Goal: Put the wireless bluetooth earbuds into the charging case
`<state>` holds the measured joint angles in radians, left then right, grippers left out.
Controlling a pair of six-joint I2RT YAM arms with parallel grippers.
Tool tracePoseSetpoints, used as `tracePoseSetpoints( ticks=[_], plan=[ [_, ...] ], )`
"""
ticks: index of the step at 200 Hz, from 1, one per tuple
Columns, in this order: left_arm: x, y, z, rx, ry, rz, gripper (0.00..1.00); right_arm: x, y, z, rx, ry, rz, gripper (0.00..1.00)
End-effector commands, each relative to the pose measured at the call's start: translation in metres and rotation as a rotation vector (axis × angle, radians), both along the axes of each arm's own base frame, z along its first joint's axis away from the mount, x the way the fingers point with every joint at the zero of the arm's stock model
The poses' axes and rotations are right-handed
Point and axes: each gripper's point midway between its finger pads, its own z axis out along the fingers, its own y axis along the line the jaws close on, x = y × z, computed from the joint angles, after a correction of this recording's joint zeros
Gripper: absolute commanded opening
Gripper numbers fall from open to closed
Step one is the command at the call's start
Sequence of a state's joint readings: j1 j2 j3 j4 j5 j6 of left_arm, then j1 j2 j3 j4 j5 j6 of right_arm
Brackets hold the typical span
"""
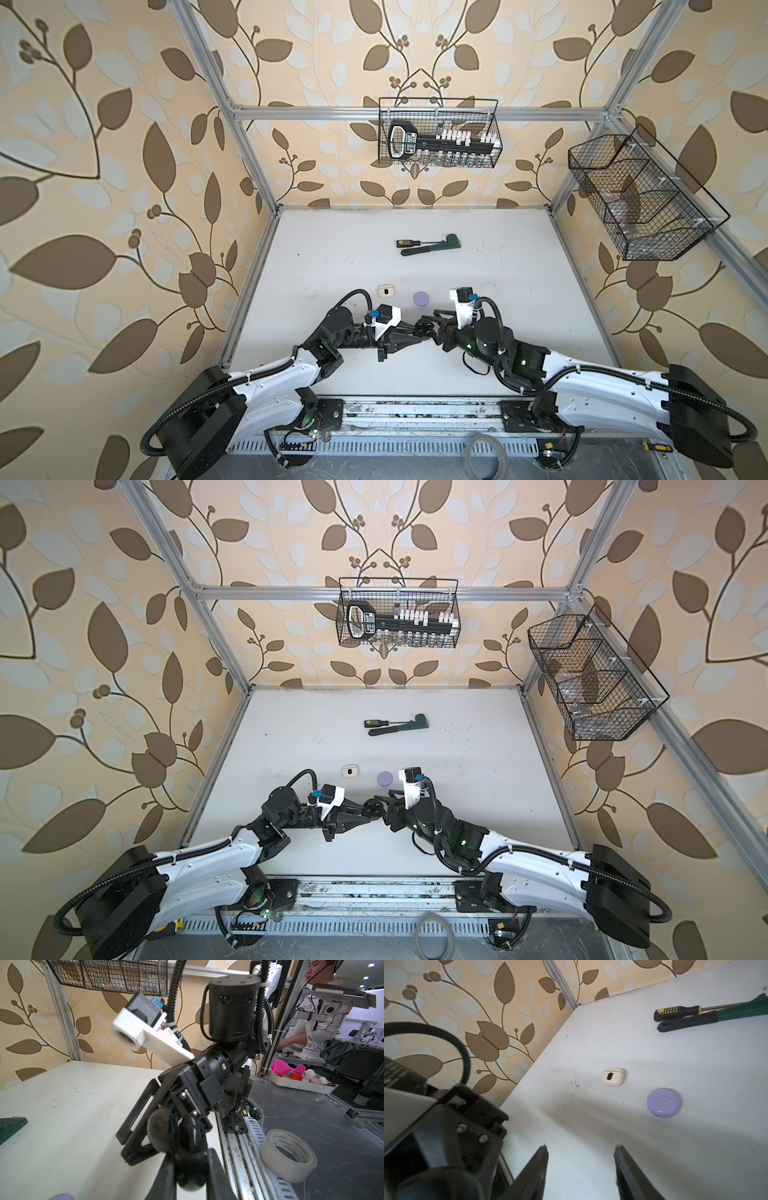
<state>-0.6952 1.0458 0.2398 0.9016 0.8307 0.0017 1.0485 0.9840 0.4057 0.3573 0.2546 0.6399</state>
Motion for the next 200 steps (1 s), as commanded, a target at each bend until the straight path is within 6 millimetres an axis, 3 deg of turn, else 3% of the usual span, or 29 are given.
tracePoseSetpoints(
  ticks=[1, 87, 151, 200],
  plan=[
    [-0.001, -0.004, 0.015, -0.035, -0.06, -0.018, 0.0, -0.006, 0.003, 0.029, 0.048, -0.089, 0.019, 0.53],
    [0.001, -0.007, 0.011, -0.021, -0.04, -0.031, 0.0, -0.024, 0.003, 0.06, 0.081, -0.229, 0.081, 0.54],
    [0.004, -0.009, 0.008, -0.01, -0.022, -0.028, 0.0, -0.047, 0.008, 0.071, 0.086, -0.337, 0.162, 0.55],
    [0.014, -0.009, 0.004, -0.001, -0.005, 0.026, 0.0, -0.036, -0.009, 0.068, 0.048, -0.32, 0.062, 0.56]
  ],
)
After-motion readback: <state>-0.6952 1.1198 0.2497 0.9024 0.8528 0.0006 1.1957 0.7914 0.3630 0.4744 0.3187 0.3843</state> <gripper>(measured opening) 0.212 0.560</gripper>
